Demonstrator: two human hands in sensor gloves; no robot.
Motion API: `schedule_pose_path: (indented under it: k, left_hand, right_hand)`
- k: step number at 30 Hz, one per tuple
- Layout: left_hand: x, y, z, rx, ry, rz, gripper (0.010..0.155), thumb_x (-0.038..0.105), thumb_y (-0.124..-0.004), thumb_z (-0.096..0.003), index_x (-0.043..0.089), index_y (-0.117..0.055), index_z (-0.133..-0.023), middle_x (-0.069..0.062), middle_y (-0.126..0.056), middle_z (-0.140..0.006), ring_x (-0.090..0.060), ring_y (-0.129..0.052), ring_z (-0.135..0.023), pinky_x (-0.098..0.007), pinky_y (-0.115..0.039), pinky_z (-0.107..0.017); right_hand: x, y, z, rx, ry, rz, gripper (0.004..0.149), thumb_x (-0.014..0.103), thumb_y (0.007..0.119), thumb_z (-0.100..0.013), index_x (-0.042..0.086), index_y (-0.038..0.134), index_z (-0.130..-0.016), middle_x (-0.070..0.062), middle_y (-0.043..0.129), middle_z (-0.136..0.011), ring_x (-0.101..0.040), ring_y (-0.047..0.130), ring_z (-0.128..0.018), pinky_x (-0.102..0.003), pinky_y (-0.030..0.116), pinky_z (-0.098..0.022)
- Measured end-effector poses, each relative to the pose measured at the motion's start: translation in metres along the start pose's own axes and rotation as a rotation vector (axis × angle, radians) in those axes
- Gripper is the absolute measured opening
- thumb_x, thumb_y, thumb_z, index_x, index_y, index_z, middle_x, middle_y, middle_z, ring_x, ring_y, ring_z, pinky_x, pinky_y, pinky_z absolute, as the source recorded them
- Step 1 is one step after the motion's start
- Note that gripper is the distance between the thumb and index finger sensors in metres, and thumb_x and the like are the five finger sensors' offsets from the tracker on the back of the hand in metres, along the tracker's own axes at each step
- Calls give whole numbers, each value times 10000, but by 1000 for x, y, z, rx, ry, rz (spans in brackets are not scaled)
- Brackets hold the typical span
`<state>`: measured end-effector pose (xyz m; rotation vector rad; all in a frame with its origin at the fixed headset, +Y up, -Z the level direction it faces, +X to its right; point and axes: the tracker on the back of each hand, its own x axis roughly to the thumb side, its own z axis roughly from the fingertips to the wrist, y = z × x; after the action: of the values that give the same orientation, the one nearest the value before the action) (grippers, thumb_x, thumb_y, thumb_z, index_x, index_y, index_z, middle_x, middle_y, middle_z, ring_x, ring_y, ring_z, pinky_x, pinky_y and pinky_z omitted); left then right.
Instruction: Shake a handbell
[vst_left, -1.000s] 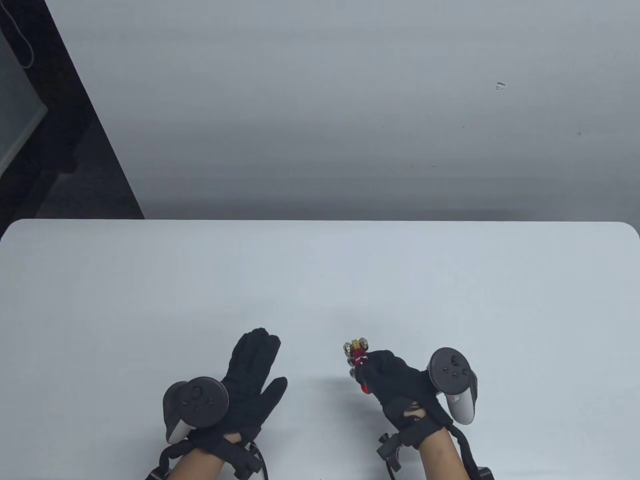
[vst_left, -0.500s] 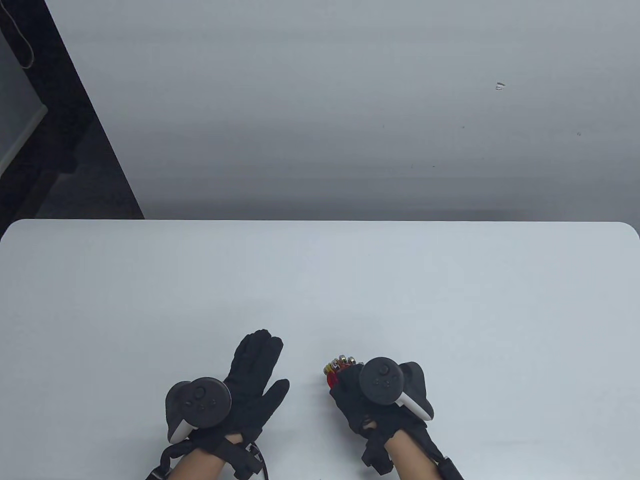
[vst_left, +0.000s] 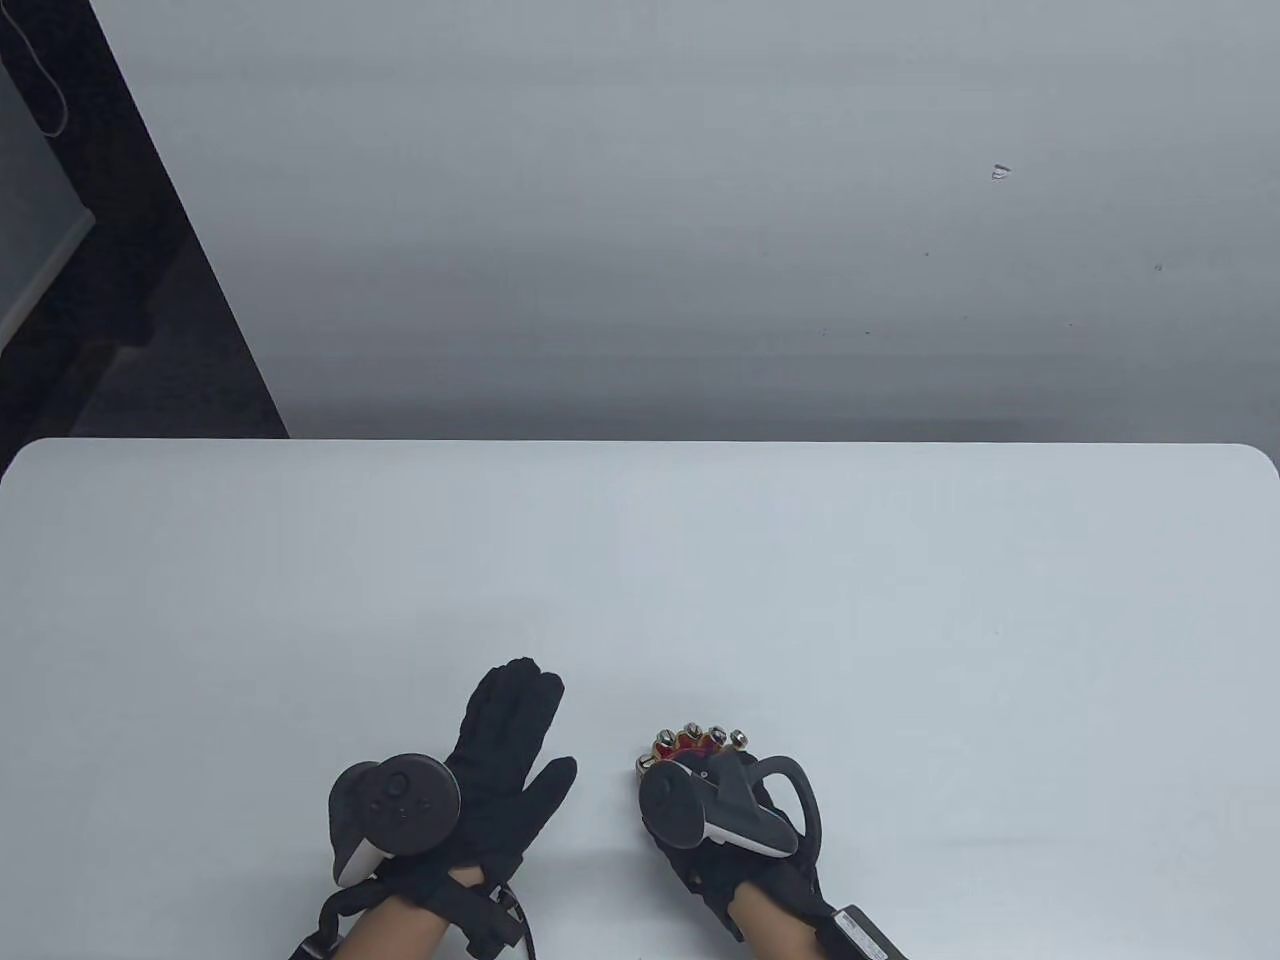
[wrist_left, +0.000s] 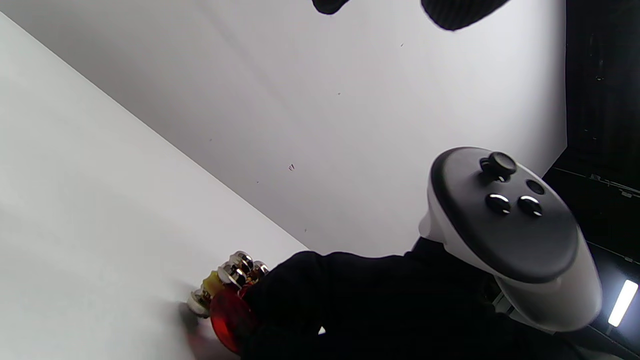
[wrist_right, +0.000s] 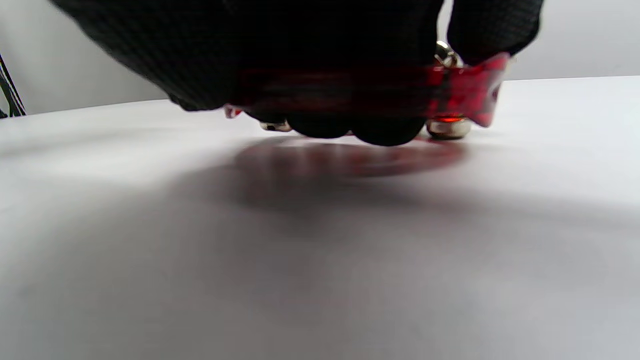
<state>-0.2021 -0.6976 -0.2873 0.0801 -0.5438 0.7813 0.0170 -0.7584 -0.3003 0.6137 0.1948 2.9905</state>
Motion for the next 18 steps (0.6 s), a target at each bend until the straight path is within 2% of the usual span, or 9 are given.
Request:
schedule_pose_path:
  k: [5,8,14,18]
  left_hand:
    - [0,-1,0,-3,-3,-4,749,615,-590,-527,260,-409,-1161,-164,-320,-1217,-499,-310,-1114,-694,-439,-719]
    - [0,0,0,4,-4,-7,746,614,-590,-528,263,-412,-1161,-161,-326,-1217,-500,-309,-1115,-695,-436,-720]
    - [4,8,2,43,-8,-15,747,616,-589,-528,260,-416,-1161,-161,-338,-1217,-500,-311,-1115,-695,-433,-720]
    - [11,14,5,70,-32,-20,742,617,-589,-529,269,-420,-1162,-158,-347,-1218,-503,-309,-1115,-697,-429,-720]
  right_hand:
    - [0,-1,1,14,-25,-19,452,430,726,-493,116,785,-812,-118,820,-836,-368,866,-709,-630,570,-603]
    - [-6,-11,5,-38,-24,-90,494,482,677,-493,135,785,-827,-105,830,-833,-362,877,-697,-619,580,-608]
    - [-50,-54,35,-251,5,-374,578,497,667,-488,79,801,-864,-171,801,-891,-445,820,-763,-679,517,-615]
    - [-79,-82,59,-334,42,-388,639,525,652,-498,85,746,-951,-177,736,-983,-474,734,-890,-723,425,-642]
